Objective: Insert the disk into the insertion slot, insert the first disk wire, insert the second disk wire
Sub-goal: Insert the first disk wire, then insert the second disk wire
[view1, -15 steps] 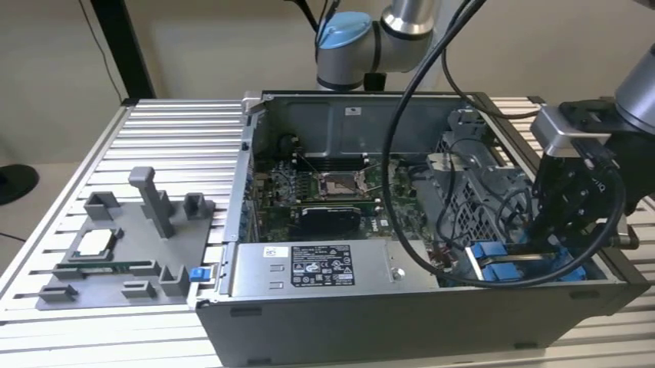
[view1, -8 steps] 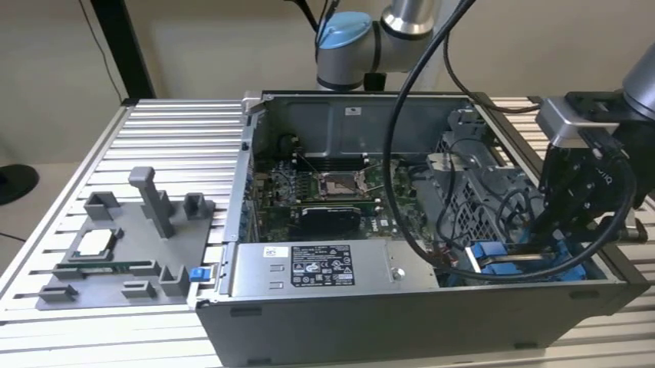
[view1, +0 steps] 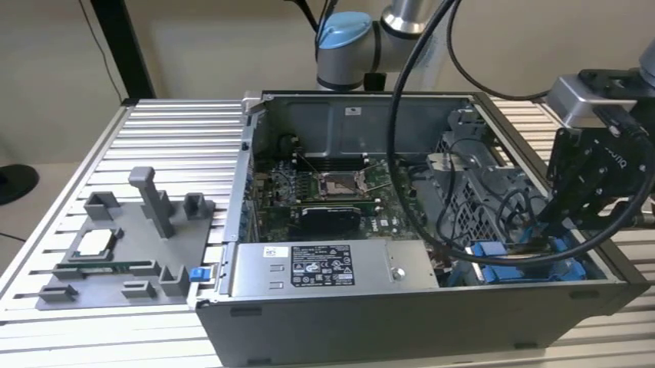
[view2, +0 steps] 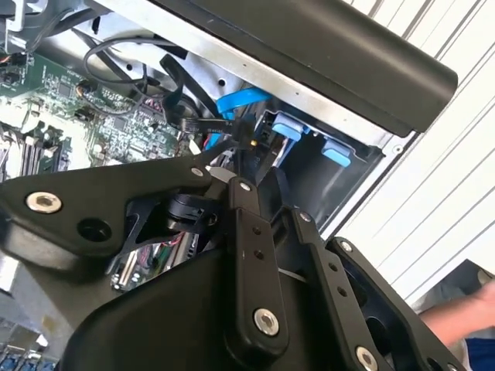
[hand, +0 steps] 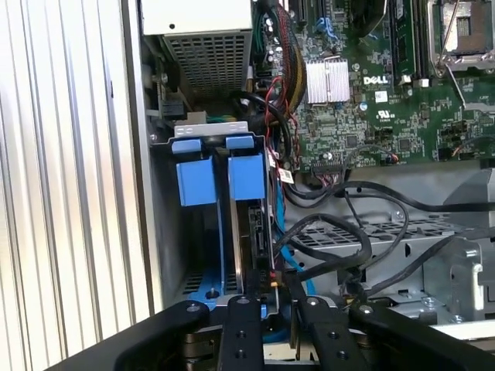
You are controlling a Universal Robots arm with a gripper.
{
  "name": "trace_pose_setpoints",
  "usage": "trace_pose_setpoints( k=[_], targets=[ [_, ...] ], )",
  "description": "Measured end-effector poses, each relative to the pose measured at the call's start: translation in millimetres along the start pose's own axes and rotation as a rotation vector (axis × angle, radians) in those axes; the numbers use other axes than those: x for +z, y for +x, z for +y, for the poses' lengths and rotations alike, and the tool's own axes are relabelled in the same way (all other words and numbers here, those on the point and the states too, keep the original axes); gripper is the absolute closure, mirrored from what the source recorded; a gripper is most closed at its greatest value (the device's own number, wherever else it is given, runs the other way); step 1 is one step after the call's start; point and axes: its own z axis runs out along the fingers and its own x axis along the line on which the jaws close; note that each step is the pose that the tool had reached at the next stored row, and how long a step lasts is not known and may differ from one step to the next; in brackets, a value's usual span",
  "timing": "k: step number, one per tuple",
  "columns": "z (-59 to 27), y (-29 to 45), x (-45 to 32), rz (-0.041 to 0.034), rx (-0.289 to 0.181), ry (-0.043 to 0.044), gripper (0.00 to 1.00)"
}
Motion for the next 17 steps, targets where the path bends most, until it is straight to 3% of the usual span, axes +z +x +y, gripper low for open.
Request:
trace_pose_setpoints(
  k=[6, 12, 17],
  targets=[
    [0.4, -0.3, -7.1, 0.0026, 0.0, 0.0002, 0.0],
    [-0.4, -0.5, -7.6, 0.0039, 0.0, 0.0003, 0.0],
    [-7.2, -1.3, -7.7, 0.0037, -0.001, -0.0006, 0.0]
  ],
)
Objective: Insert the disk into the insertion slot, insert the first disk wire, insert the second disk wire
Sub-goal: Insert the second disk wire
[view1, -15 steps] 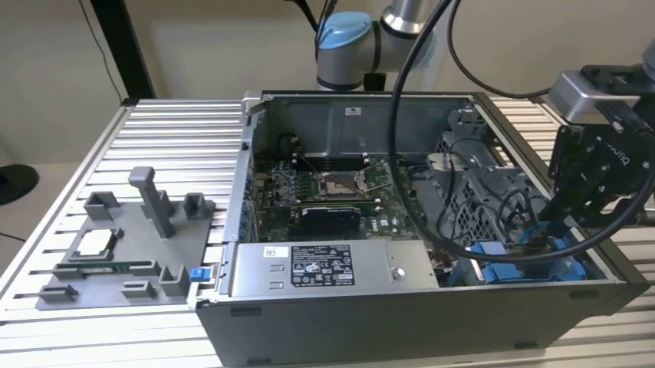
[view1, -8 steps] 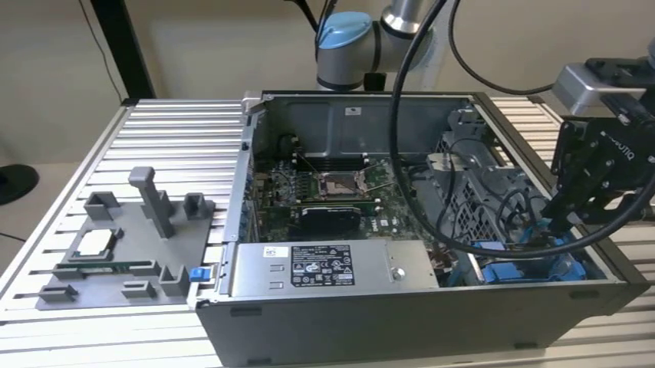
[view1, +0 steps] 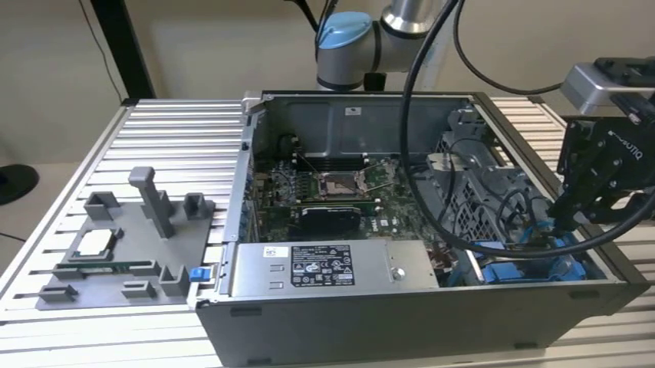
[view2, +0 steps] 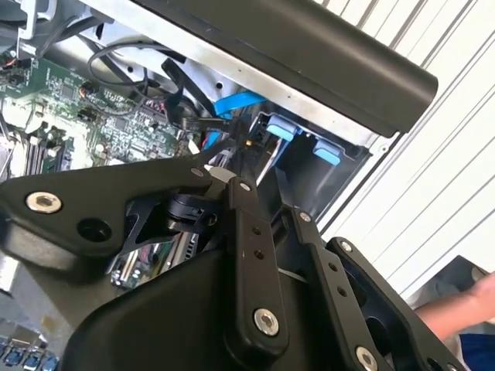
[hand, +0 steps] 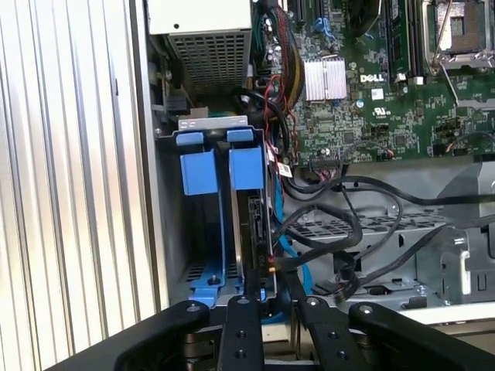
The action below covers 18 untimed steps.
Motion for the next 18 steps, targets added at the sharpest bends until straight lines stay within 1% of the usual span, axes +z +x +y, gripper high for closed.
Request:
trace_pose_setpoints(
  k=[2, 3, 5, 8, 11, 18],
  targets=[
    [-2.5, -0.6, -0.2, 0.0002, 0.0, -0.0024, 0.0],
    [-2.7, -0.6, -1.0, 0.0009, 0.0, -0.0057, 0.0],
    [-2.9, -0.8, -4.5, 0.0017, 0.001, -0.0156, 0.0],
    [-3.4, -1.9, -10.0, 0.0028, 0.001, -0.0263, 0.0],
    [-5.7, -2.8, -10.4, 0.0032, -0.005, -0.0281, 0.0],
    [-8.3, -2.9, -7.8, 0.0057, -0.063, -0.0294, 0.0]
  ],
)
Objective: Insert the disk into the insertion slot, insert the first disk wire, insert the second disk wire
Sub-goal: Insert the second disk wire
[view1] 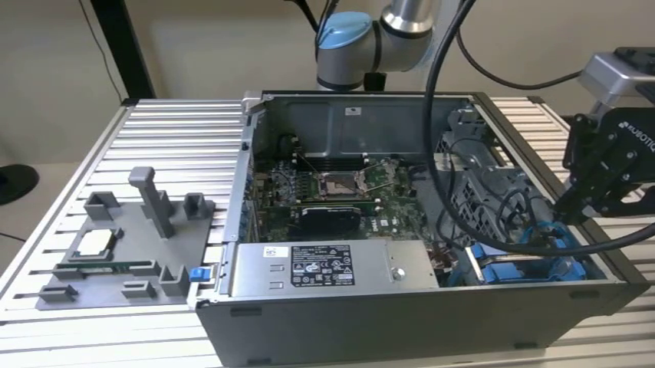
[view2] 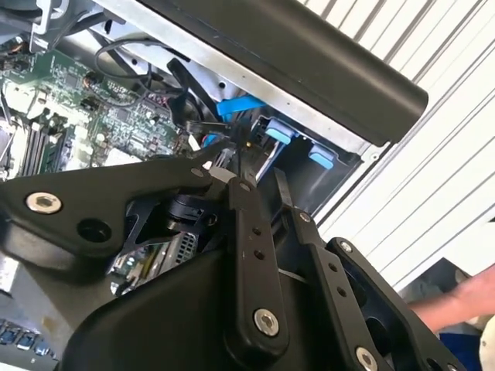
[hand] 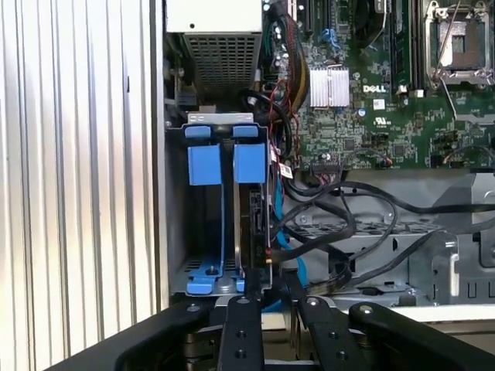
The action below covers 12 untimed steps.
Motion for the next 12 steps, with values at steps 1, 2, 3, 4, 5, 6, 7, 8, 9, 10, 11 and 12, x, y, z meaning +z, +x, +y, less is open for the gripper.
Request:
trace_pose_setpoints(
  k=[1, 2, 3, 4, 5, 6, 7, 8, 9, 10, 11, 12],
  targets=[
    [-0.9, -0.1, 0.2, -0.0006, -0.006, -0.0003, 0.0],
    [-1.6, -0.1, 0.5, -0.0022, -0.012, -0.0008, 0.0],
    [-2.3, -0.1, 0.7, -0.0041, -0.02, -0.0012, 0.0],
    [-3.0, -0.1, 0.8, -0.006, -0.028, -0.0016, 0.0],
    [-3.7, -0.2, 1.0, -0.0081, -0.035, -0.0022, 0.0],
    [-4.3, -0.2, 1.2, -0.01, -0.041, -0.0025, 0.0],
    [-5.0, -0.2, 1.3, -0.0126, -0.048, -0.003, 0.0],
    [-5.7, -0.2, 1.4, -0.0153, -0.055, -0.0034, 0.0],
    [-6.3, -0.3, 1.6, -0.0179, -0.062, -0.0039, 0.0],
    [-6.8, -0.3, 1.7, -0.0208, -0.069, -0.0043, 0.0],
    [-7.5, -0.3, 1.7, -0.0265, -0.081, -0.0051, 0.0],
    [-7.5, -0.3, 1.7, -0.0265, -0.083, -0.0052, 0.0]
  ],
)
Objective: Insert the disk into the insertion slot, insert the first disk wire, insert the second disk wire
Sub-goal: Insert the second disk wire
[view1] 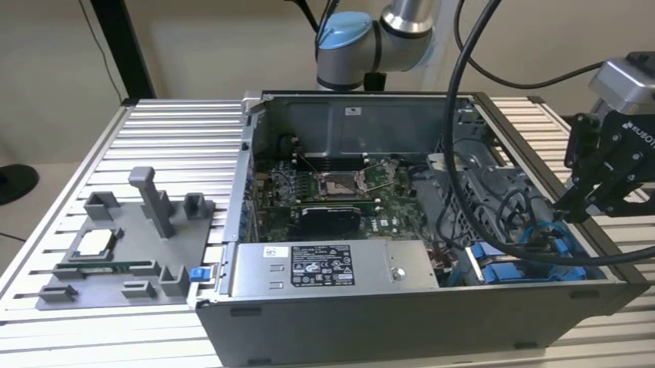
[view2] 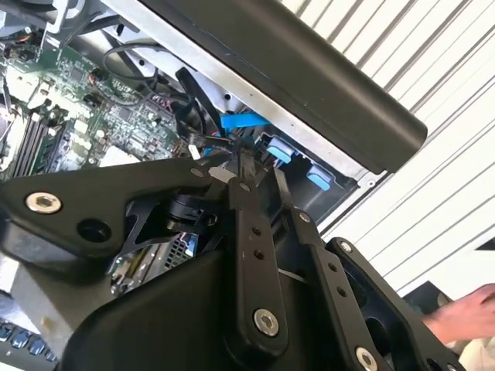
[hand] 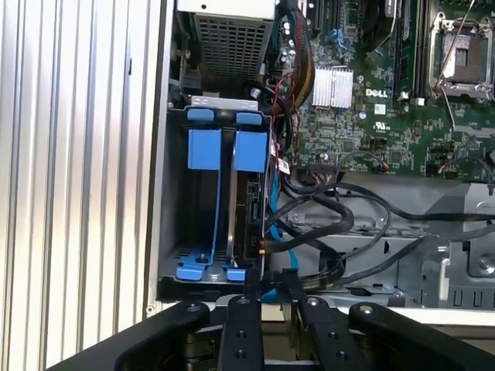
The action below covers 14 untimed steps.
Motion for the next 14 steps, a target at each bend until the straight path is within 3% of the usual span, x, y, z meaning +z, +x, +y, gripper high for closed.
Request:
trace_pose_setpoints(
  k=[9, 12, 14],
  targets=[
    [-2.4, -1.0, 2.5, -0.0022, -0.012, -0.0008, 0.0],
    [-2.6, -0.9, 4.7, -0.0112, -0.026, -0.0011, 0.0],
    [-2.8, -0.8, 5.5, -0.022, -0.036, -0.0011, 0.0]
  ],
)
